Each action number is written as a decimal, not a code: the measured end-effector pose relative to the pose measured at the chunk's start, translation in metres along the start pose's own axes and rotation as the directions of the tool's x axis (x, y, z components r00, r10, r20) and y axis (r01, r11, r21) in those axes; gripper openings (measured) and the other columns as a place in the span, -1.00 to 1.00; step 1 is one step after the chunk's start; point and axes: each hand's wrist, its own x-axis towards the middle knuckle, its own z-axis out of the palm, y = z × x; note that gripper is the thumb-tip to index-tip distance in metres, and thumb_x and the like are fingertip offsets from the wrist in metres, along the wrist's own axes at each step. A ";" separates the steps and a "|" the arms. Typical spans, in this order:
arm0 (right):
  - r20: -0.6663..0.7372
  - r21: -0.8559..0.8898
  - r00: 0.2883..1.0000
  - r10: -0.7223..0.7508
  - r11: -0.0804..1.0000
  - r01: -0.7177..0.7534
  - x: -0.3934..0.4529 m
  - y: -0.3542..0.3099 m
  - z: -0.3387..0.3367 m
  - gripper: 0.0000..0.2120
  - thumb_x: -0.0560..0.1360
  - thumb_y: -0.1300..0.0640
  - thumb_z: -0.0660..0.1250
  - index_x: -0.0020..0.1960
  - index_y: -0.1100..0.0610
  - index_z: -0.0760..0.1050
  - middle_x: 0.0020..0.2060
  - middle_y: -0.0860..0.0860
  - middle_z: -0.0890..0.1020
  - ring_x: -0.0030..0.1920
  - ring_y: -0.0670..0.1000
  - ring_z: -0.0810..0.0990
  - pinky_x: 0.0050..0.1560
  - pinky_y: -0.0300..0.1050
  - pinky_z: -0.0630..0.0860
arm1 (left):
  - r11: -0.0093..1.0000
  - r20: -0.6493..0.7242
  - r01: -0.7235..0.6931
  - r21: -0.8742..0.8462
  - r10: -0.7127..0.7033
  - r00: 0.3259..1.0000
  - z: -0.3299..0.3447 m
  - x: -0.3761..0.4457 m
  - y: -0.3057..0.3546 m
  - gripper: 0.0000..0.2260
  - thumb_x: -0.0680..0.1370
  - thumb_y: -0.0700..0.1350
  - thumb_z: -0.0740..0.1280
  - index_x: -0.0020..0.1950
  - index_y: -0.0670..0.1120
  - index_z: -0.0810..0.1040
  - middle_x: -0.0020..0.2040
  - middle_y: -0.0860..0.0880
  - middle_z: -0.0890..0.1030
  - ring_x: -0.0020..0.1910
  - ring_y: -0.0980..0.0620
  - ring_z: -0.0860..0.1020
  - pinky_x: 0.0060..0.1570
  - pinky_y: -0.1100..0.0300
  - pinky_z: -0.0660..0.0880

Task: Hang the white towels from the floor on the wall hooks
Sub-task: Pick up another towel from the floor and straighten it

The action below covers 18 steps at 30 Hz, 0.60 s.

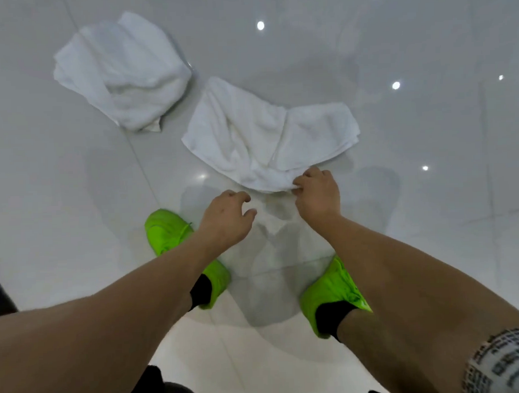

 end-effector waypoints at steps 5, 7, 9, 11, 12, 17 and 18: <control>0.051 0.204 0.995 0.087 0.974 -0.096 -0.089 -0.042 -0.098 -0.85 0.47 0.09 0.38 -0.03 0.09 0.70 -0.12 0.05 0.70 0.00 0.14 0.60 -0.08 -0.09 0.48 | 0.996 0.010 -0.086 0.028 0.085 0.996 -0.070 -0.102 0.054 -0.65 0.57 0.07 0.26 0.30 -0.04 0.50 0.22 -0.09 0.52 0.20 -0.07 0.48 0.16 0.15 0.32; 0.041 0.280 0.990 0.138 0.949 -0.144 -0.131 -0.057 -0.154 -0.86 0.46 0.05 0.40 -0.05 0.06 0.71 -0.13 0.02 0.72 -0.01 0.08 0.62 -0.08 -0.15 0.45 | 0.992 -0.008 -0.113 0.052 0.114 0.993 -0.109 -0.147 0.087 -0.66 0.57 0.06 0.27 0.30 -0.03 0.50 0.22 -0.10 0.52 0.21 -0.08 0.48 0.13 0.17 0.31; 0.031 0.346 0.981 0.192 0.919 -0.190 -0.170 -0.070 -0.217 -0.88 0.44 0.03 0.42 -0.12 0.04 0.71 -0.18 -0.02 0.72 -0.06 0.05 0.64 -0.14 -0.19 0.40 | 0.988 -0.046 -0.139 0.063 0.142 0.989 -0.150 -0.193 0.127 -0.66 0.56 0.06 0.28 0.30 -0.02 0.51 0.20 -0.09 0.52 0.21 -0.09 0.48 0.09 0.18 0.31; 0.032 0.426 0.971 0.235 0.876 -0.226 -0.207 -0.078 -0.288 -0.88 0.41 0.04 0.43 -0.16 0.05 0.72 -0.22 -0.04 0.72 -0.10 0.02 0.65 -0.13 -0.22 0.43 | 0.977 -0.068 -0.190 0.093 0.197 0.978 -0.193 -0.237 0.175 -0.66 0.56 0.06 0.28 0.31 -0.01 0.50 0.18 -0.08 0.53 0.20 -0.08 0.48 0.08 0.19 0.30; 0.023 0.458 0.966 0.259 0.856 -0.241 -0.222 -0.080 -0.325 -0.89 0.39 0.06 0.44 -0.17 0.06 0.72 -0.22 -0.05 0.72 -0.11 0.00 0.65 -0.12 -0.23 0.44 | 0.968 -0.080 -0.224 0.116 0.234 0.969 -0.213 -0.257 0.201 -0.65 0.56 0.07 0.28 0.32 -0.01 0.50 0.18 -0.07 0.53 0.20 -0.08 0.48 0.10 0.18 0.31; -0.076 0.601 0.935 0.347 0.764 -0.234 -0.283 -0.068 -0.521 -0.93 0.36 0.14 0.48 -0.20 0.14 0.71 -0.22 0.02 0.72 -0.13 0.04 0.67 -0.06 -0.16 0.58 | 0.884 -0.137 -0.411 0.222 0.446 0.885 -0.308 -0.350 0.349 -0.61 0.57 0.06 0.28 0.37 -0.03 0.47 0.25 -0.09 0.53 0.24 -0.08 0.48 0.14 0.14 0.37; -0.098 0.619 0.934 0.344 0.756 -0.214 -0.294 -0.064 -0.561 -0.91 0.37 0.14 0.48 -0.20 0.17 0.70 -0.21 0.04 0.71 -0.12 0.06 0.67 -0.04 -0.12 0.60 | 0.857 -0.149 -0.455 0.242 0.496 0.856 -0.324 -0.369 0.380 -0.60 0.57 0.04 0.29 0.38 -0.04 0.46 0.28 -0.08 0.53 0.26 -0.08 0.47 0.15 0.14 0.36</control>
